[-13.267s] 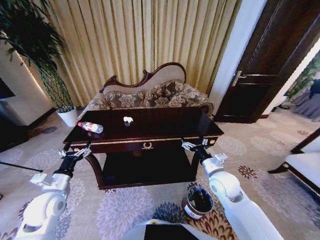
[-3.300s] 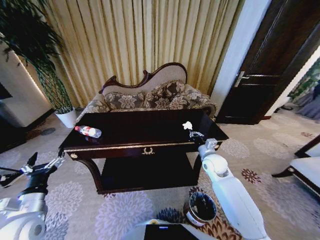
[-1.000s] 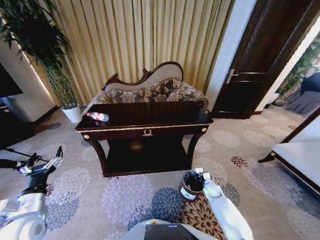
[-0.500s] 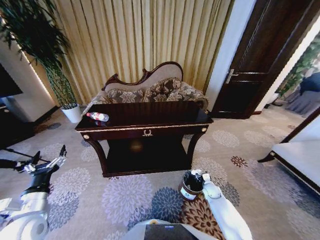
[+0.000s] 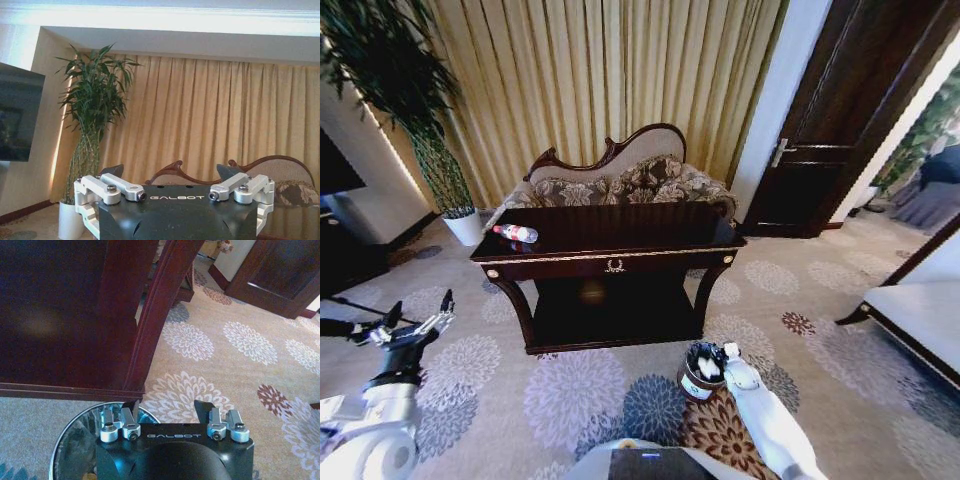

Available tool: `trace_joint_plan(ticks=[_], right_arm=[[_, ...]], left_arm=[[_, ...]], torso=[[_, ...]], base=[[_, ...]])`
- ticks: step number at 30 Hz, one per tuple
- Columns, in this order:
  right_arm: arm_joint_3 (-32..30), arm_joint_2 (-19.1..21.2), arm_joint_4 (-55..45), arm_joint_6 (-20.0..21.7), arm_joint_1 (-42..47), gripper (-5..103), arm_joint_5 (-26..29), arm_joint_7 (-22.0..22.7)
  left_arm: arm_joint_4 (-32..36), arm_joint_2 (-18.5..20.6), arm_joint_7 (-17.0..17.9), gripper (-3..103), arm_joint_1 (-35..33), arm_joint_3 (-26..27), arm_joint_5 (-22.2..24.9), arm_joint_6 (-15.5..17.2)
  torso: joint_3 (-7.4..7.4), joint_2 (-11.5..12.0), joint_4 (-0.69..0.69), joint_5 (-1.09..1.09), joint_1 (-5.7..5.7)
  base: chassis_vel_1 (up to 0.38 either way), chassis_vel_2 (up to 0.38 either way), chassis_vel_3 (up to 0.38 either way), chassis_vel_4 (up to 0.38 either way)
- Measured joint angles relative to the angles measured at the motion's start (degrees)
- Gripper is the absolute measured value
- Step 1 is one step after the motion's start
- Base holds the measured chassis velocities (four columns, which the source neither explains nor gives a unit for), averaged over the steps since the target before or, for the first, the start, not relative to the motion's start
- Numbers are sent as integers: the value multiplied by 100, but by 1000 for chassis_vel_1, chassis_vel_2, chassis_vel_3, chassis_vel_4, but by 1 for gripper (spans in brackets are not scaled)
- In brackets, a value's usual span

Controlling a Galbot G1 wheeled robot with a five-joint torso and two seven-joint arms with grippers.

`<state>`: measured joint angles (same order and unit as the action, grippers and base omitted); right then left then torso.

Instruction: Move to the front of the table and place the trash on the table into the trash bin.

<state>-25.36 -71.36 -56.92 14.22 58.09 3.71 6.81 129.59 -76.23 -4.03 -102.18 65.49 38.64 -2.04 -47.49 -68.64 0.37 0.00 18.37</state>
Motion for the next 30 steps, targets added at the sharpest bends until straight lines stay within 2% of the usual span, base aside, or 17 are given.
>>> trace_joint_plan(ticks=[10,13,14,17,19,21,24,26,27,30], right_arm=[[-9,-13,-167,-44,7,62,95,0],[-112,-13,-857,-47,243,78,392,0],[-112,-13,-857,-47,243,78,392,0],[-232,-24,-1499,-169,446,94,652,1],[-255,-6,-1776,-275,540,97,800,1],[-270,17,-2008,-332,612,99,919,1],[-342,65,-3103,-415,872,100,1356,2],[-343,67,-3365,-417,923,100,1447,2],[-325,73,-3932,-413,1022,100,1646,2],[-282,84,-4396,-355,1097,100,1814,3]], left_arm=[[-41,17,0,100,29,-3,0,2],[-78,20,2,100,45,-20,-20,4],[-78,20,2,100,45,-20,-20,4],[-101,14,4,100,41,-37,-50,4],[-107,8,5,100,38,-42,-56,4],[-114,3,5,100,37,-46,-61,4],[-144,-7,4,100,62,-111,-110,4],[-147,-12,4,100,76,-134,-126,4],[-148,-29,5,100,99,-179,-159,8],[-142,-43,11,100,112,-207,-184,21]], torso=[[0,0,0,0,0],[0,0,1,1,0],[0,0,1,1,0],[0,0,0,0,0],[0,0,0,1,0],[0,0,0,0,0],[0,0,1,-1,0],[0,0,1,0,0],[1,0,0,-2,0],[0,0,0,-1,0]], base=[[0,0,0,0],[0,0,0,0],[0,0,0,0],[0,0,0,0],[0,0,0,0],[0,0,0,0],[0,0,0,0],[0,0,0,0],[0,0,0,0],[0,0,0,0]])
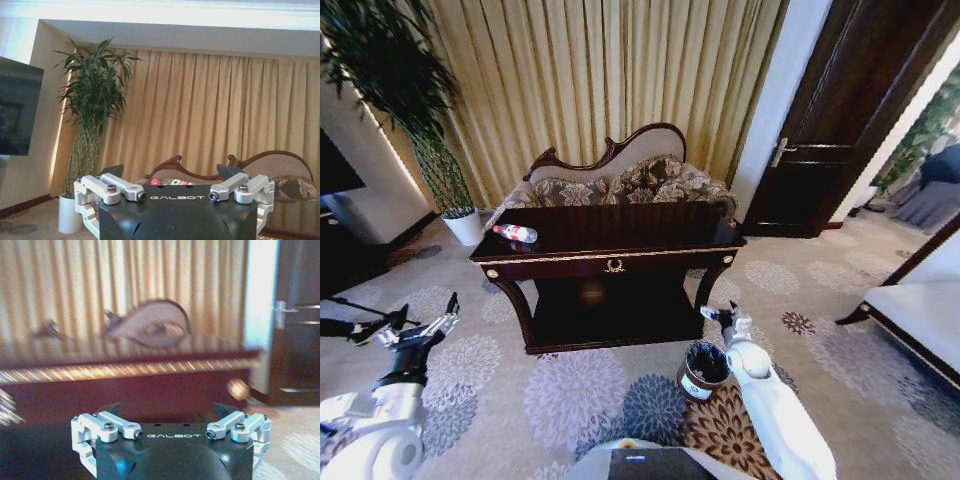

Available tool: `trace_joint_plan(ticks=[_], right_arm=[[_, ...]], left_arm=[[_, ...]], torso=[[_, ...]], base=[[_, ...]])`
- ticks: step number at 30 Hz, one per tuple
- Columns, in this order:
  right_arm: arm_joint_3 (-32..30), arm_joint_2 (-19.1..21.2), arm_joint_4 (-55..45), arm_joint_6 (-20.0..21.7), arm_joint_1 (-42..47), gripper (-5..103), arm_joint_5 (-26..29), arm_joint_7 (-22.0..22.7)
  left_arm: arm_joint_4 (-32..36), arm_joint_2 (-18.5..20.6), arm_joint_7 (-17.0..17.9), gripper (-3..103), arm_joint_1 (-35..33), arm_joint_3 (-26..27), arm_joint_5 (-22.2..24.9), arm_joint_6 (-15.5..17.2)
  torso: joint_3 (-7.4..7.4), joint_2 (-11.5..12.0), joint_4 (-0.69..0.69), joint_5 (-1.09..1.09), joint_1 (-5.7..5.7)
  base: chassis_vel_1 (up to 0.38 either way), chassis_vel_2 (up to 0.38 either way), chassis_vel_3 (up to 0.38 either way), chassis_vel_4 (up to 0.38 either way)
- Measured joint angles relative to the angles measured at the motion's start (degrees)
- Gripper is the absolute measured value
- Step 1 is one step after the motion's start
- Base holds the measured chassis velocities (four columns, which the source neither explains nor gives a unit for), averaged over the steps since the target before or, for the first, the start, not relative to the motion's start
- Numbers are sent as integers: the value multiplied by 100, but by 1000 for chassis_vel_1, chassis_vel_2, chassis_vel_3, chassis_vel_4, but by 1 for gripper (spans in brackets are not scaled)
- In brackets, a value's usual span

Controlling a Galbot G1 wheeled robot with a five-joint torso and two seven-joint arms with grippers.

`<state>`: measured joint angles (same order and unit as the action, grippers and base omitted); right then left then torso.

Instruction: Move to the front of the table and place the trash on the table into the trash bin.

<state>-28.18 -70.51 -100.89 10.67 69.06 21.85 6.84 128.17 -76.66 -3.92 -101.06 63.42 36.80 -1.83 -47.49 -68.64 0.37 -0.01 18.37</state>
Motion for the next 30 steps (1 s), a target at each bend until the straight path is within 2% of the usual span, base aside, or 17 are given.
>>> trace_joint_plan(ticks=[2,4,6,9,15,18,30], right_arm=[[114,33,-818,221,65,100,376,0],[145,46,-982,289,75,100,476,0],[289,115,-1572,503,87,100,876,0],[399,160,-1794,626,45,100,1009,-1],[554,184,-1718,670,-73,100,915,-2],[583,121,-1560,626,-94,100,676,-2],[493,57,-1502,585,-74,100,559,-3]], left_arm=[[49,-8,1,100,7,-18,-21,42],[64,-9,2,100,7,-20,-22,56],[116,-13,3,100,3,-20,-24,88],[145,-13,5,100,-3,-15,-25,103],[190,-11,7,100,-18,-5,-25,114],[239,4,8,100,-26,-4,-27,166],[327,30,11,100,-11,-35,-39,253]], torso=[[0,0,0,0,0],[0,0,0,0,0],[0,0,0,1,0],[0,0,0,1,0],[0,0,0,2,0],[0,0,0,2,0],[0,0,0,1,0]], base=[[0,0,0,0],[0,0,0,0],[0,0,0,0],[0,0,0,0],[0,0,0,0],[0,0,0,0],[-6,10,10,-8]])
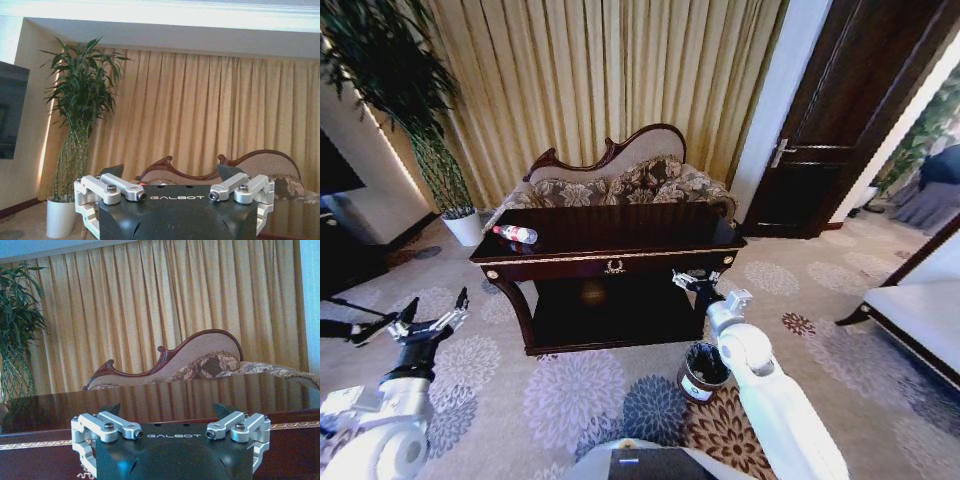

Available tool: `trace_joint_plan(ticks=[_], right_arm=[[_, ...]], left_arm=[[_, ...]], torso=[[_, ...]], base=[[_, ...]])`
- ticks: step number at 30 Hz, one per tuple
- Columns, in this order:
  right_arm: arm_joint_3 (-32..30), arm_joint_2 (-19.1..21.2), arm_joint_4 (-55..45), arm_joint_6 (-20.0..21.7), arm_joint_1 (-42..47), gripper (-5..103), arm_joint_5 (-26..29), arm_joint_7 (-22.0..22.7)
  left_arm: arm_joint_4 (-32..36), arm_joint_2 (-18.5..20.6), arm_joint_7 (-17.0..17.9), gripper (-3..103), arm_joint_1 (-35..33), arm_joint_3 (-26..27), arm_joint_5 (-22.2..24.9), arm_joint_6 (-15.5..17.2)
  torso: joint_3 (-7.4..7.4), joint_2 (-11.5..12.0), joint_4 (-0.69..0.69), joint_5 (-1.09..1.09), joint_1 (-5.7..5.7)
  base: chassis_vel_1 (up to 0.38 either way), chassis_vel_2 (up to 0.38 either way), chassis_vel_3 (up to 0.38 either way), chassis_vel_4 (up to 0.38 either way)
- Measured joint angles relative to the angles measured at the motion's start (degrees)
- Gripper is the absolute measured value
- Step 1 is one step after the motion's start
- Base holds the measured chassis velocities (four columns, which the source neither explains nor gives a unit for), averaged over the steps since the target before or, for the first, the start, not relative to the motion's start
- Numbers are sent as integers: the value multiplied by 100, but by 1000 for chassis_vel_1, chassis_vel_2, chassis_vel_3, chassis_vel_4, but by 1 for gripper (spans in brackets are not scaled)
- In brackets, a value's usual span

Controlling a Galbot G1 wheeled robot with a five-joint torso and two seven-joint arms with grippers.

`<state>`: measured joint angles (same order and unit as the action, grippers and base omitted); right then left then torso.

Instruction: Move to the front of the table and place the trash on the table into the trash bin.

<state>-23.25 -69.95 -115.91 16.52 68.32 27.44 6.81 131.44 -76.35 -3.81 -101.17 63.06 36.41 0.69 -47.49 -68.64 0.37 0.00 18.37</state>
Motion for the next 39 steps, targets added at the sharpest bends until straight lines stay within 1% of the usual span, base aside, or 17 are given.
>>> trace_joint_plan(ticks=[24,39], right_arm=[[44,-51,-180,-5,147,100,-184,0],[89,-83,-113,23,90,100,-171,-1]], left_arm=[[9,-9,5,100,-17,46,10,-3],[2,-38,14,100,-35,58,16,-20]], torso=[[0,0,0,0,0],[0,0,-1,-2,1]], base=[[-68,85,72,-77],[-15,155,16,-156]])
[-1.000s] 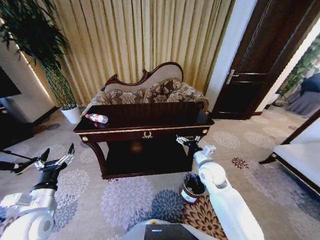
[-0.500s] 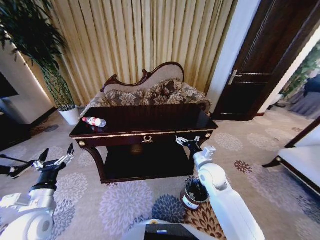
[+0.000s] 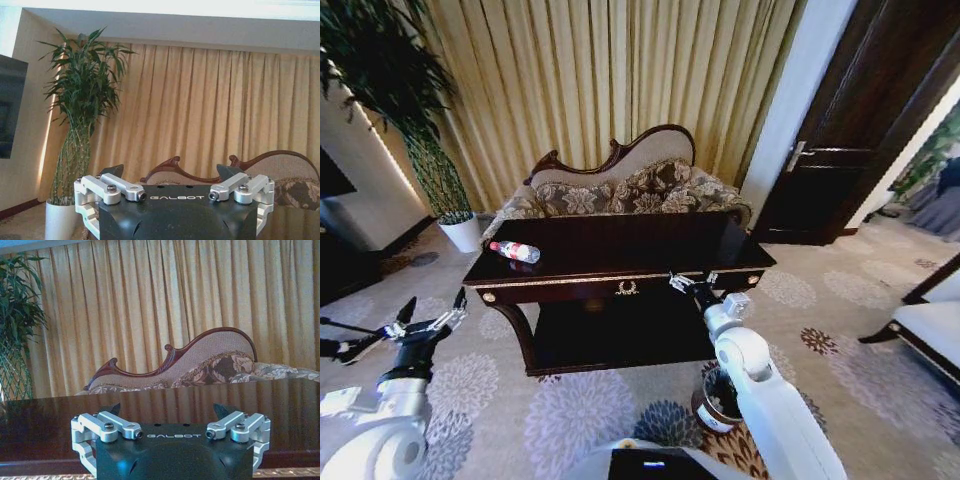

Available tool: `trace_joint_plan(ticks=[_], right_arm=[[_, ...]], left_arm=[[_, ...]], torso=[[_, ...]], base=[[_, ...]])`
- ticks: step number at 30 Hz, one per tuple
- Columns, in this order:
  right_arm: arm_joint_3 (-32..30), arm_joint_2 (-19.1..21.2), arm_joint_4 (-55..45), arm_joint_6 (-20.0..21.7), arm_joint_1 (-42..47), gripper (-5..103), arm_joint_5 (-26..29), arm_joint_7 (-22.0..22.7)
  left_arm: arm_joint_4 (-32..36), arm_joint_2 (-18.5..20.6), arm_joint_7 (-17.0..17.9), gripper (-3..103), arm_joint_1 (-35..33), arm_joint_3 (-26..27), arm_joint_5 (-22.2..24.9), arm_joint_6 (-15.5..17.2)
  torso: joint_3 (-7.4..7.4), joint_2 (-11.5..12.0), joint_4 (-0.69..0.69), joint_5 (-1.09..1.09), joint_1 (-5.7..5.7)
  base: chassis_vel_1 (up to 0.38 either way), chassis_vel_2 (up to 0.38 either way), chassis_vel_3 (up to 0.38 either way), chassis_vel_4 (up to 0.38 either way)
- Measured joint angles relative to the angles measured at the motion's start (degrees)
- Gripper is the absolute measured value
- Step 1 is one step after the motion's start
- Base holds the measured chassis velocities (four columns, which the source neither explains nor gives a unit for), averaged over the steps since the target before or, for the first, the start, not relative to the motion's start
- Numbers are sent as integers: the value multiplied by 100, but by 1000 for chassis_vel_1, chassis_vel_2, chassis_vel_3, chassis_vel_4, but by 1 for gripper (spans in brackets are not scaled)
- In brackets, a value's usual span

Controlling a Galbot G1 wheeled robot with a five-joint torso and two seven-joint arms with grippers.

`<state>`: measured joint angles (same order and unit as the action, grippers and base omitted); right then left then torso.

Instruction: Move to the front of the table and place the trash on the table into the trash bin.

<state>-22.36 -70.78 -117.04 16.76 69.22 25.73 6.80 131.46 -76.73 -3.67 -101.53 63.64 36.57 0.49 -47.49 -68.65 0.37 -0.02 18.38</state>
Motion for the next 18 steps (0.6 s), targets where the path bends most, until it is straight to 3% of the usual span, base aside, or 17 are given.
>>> trace_joint_plan(ticks=[18], right_arm=[[-101,41,-42,-129,11,100,-180,0]], left_arm=[[4,-44,-6,100,-29,4,-2,-31]], torso=[[-2,2,0,2,3]], base=[[-132,123,135,-113]])
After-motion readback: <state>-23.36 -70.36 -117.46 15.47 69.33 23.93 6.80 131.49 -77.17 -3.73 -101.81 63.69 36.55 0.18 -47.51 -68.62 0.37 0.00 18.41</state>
